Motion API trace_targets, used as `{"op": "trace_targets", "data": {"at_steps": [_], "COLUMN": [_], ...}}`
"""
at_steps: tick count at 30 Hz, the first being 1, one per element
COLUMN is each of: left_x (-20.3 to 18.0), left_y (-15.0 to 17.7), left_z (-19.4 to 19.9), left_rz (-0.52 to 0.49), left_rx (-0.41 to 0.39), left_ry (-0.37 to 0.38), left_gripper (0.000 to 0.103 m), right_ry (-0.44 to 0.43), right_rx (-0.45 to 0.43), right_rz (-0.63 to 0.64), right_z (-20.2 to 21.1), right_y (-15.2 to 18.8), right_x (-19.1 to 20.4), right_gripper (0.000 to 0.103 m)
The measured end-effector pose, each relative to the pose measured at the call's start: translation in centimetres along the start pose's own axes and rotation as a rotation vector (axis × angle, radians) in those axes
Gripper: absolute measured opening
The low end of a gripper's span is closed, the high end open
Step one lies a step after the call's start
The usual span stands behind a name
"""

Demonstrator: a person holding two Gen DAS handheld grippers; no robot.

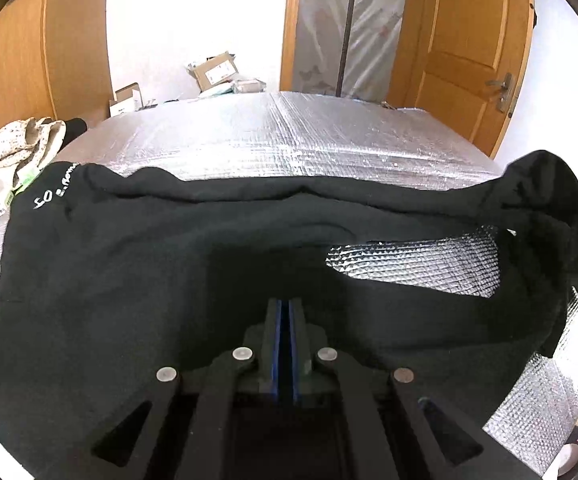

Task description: Fold clothes

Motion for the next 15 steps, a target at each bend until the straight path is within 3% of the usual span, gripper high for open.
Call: {"op": "trace_targets", "data": {"at_steps": [7,8,10,15], "left_x": [-0.2,-0.2,-0.1,0.0], "left_y": [0.8,0.8,0.9,1.0], "left_z": [-0.6,-0.6,-0.6,-0.5], "left_rz": [0.009,0.013,0.021,0.012], "left_rx": [0.016,0.015,0.015,0.015], "left_ry": [0.006,0.008,0.013,0.009], "left_gripper": [0.003,0.003,0.003,0.003], "right_ry": [0.086,0.065,0.015,-0.043], "right_rx": [0.054,0.047,0.031,0.065], "right_rz": [0.000,-0.012,-0.031,-0.075], "right_z": [-5.7,-5.3,-4.2,-0.1], "right_y": [-2.8,-2.7,-2.1,2.8], "right_x": [-4.5,-4.1,-2.9,-0.7], "right_gripper": [0.013,0.017,0.041,0.044]}}
Point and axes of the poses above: each gripper's, at about its wrist camera, not at the fingertips, and z roughly against the way its jaws point, x to its left, y to its underside, the point moved 10 cm from there along -z, roughly the way its jaws point, and after that the axes turned 14 degrees about -x, right-handed, at the moved point
